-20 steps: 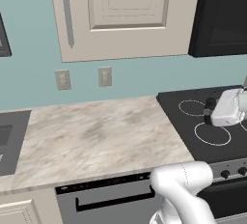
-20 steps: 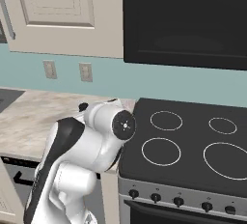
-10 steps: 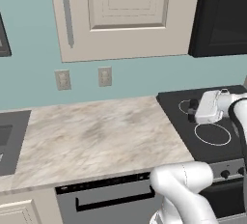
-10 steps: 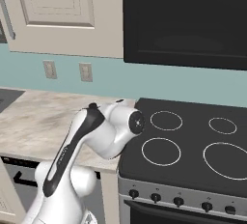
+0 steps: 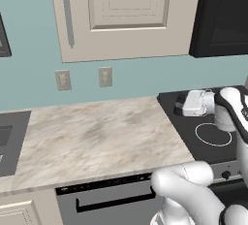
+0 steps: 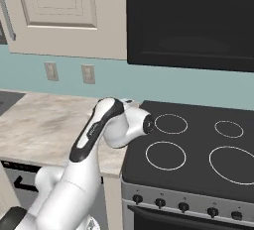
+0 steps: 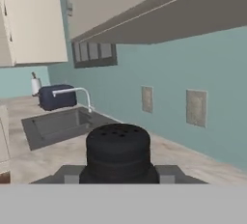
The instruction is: Collect the paprika, ketchup, and shaker from the cabinet and place them next to the stove.
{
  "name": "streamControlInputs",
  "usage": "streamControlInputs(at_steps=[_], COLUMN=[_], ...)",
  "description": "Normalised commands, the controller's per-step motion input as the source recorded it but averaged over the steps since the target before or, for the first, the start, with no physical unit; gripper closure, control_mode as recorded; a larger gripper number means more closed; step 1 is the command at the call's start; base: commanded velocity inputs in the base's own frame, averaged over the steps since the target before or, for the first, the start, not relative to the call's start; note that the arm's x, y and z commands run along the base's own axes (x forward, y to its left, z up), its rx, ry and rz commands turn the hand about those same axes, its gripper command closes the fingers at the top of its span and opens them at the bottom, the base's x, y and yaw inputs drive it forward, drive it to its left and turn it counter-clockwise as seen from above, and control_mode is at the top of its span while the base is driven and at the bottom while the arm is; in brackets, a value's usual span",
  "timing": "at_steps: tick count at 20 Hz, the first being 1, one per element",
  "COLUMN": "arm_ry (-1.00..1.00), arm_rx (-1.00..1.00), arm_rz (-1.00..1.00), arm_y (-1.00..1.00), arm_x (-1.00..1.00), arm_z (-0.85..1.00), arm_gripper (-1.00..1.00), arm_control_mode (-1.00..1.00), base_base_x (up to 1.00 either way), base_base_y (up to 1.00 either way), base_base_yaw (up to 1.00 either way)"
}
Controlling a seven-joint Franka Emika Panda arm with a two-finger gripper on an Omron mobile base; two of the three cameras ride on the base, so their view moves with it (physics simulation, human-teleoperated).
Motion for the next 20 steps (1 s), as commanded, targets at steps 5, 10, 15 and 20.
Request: streamControlInputs(at_steps=[5,10,15,20], arm_ry=[-0.01,-0.01,0.00,0.00], arm_rx=[0.07,0.00,-0.01,-0.03], arm_rz=[0.12,0.21,0.14,0.01], arm_y=[0.00,-0.06,0.01,0.18], arm_x=[0.67,0.41,0.30,0.35], arm_z=[-0.38,-0.46,-0.31,-0.22], arm_gripper=[1.00,1.00,1.00,1.00], arm_control_mode=[-1.00,-1.00,-1.00,-1.00], base_base_x=[0.00,0.00,0.00,0.00], base_base_y=[0.00,0.00,0.00,0.00], base_base_yaw=[0.00,0.00,0.00,0.00])
